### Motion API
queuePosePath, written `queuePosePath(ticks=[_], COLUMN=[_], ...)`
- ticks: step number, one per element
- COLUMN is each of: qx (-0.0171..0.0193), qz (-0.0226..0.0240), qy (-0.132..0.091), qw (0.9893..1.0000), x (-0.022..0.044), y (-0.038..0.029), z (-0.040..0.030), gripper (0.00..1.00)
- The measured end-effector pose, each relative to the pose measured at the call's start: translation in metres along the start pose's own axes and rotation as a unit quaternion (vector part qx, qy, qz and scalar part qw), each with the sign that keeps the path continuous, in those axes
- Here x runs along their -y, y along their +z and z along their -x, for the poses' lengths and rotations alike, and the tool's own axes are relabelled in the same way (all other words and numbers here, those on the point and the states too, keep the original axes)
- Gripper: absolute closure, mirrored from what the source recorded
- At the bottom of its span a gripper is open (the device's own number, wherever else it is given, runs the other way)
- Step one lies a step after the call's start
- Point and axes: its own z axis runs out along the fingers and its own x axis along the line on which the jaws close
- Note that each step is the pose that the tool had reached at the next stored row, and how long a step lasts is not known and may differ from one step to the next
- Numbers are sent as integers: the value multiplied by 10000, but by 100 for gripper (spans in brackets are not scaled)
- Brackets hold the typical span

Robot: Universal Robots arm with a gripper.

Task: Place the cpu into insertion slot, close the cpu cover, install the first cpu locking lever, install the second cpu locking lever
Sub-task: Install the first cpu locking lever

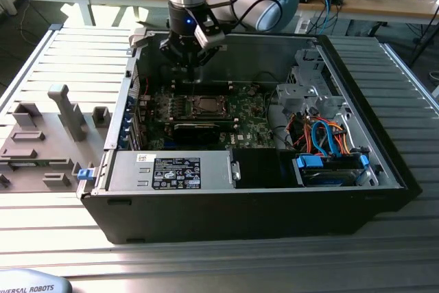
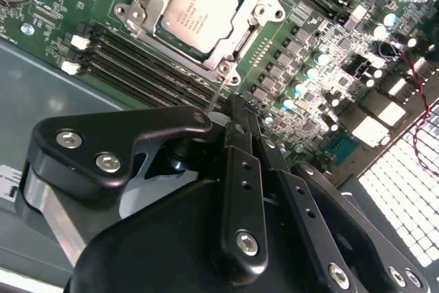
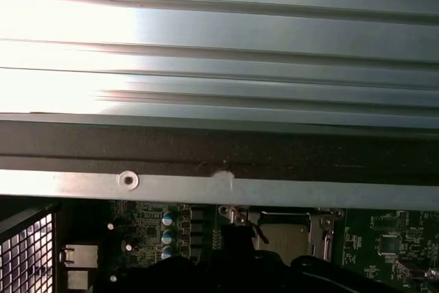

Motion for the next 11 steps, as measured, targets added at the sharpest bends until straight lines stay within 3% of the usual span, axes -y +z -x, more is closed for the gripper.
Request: queuePosePath(ticks=[7,11], qx=[-21,-21], qz=[0,0], qy=[-2,-1], qw=[10000,10000], x=[6,5], y=[3,4], z=[113,114], gripper=[89,89])
